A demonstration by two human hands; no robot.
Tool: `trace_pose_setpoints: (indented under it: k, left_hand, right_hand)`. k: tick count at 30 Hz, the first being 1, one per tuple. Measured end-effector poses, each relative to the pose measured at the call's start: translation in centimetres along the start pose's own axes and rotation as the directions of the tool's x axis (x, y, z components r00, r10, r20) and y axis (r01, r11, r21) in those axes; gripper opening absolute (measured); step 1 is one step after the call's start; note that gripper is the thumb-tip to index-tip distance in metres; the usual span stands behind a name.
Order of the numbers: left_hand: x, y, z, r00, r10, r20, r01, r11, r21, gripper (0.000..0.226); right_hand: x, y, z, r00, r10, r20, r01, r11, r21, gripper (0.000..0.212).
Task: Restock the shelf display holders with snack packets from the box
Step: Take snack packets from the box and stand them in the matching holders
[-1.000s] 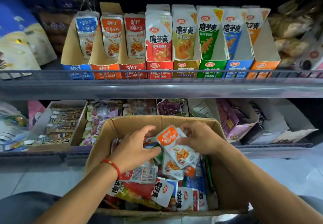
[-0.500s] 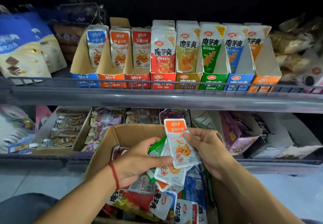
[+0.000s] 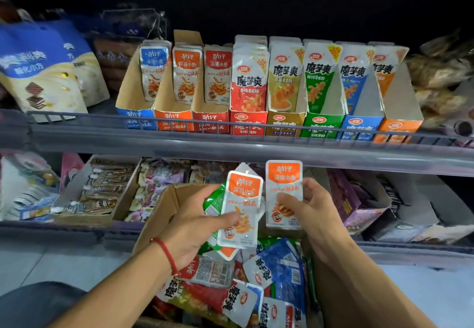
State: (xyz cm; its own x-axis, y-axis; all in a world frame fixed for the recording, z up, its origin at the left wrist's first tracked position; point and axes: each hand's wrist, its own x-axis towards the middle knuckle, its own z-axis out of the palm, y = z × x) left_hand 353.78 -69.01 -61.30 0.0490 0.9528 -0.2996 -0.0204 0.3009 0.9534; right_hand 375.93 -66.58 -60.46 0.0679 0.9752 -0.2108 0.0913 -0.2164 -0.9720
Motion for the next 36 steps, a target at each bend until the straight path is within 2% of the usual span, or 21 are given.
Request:
trace_pose_setpoints:
  k: [6,11,12,14,18,23,25,27,30,34,36]
  left_hand:
    - [-0.3,0.6,-1.1,0.996,0.074,-0.057,-0.072,0.997,0.04,0.05]
    - [-1.3,1.1,-0.8,0.991,0.135,-0.005,-0.134,0.989,0.061,0.048]
    - [-1.6,1.1,-0.7,0.989,0.146,-0.001,-0.146,0.987,0.065,0.046]
    - [-1.8,0.9,-0.6,0.987,0.162,0.015,-0.163,0.981,0.104,0.044]
    - [-1.4,0.3,-0.7,0.983,0.184,0.022,-0.184,0.967,0.175,0.047]
    - [-1.7,0.8,-0.5,0.974,0.213,0.077,-0.226,0.937,0.266,0.054]
    - [-1.7,1.1,-0.8,0.974,0.211,0.085,-0.227,0.936,0.269,0.052]
    - [-1.6,1.3,-1.1,0.967,0.242,0.077,-0.254,0.935,0.246,0.044]
    - [-1.4,1.8,-1.6,0.963,0.264,0.045,-0.268,0.951,0.155,0.041]
    - [-1.1,2.4,-2.7,0.974,0.225,0.011,-0.225,0.974,0.002,0.036]
    - [-1.1,2.9,-3.3,0.978,0.209,-0.01,-0.209,0.974,-0.083,0.036]
  right_hand:
    - [-1.0,-1.6,-0.4,0.993,-0.114,0.032,0.113,0.993,0.031,0.022]
    - [-2.0,-1.8,0.7,0.987,-0.078,0.138,0.058,0.988,0.14,0.038]
    - [-2.2,-1.6,1.1,0.987,-0.08,0.141,0.064,0.991,0.114,0.04]
    - [-2.3,-1.0,2.0,0.985,-0.135,0.11,0.14,0.989,-0.043,0.042]
    - [-1.9,-0.4,2.5,0.948,-0.303,0.099,0.318,0.876,-0.362,0.041]
    - [-2.0,-0.8,2.5,0.908,-0.37,0.196,0.418,0.766,-0.488,0.046]
    - [-1.9,-1.2,2.4,0.913,-0.342,0.222,0.407,0.797,-0.446,0.05]
    - [-1.7,-1.8,2.3,0.922,-0.294,0.251,0.374,0.843,-0.387,0.052]
    - [-1.4,-2.9,2.5,0.922,-0.26,0.288,0.364,0.834,-0.413,0.036]
    - [-1.0,-4.8,3.0,0.939,-0.25,0.237,0.335,0.821,-0.462,0.021]
    - [-1.0,-6.1,3.6,0.949,-0.223,0.223,0.294,0.881,-0.37,0.015]
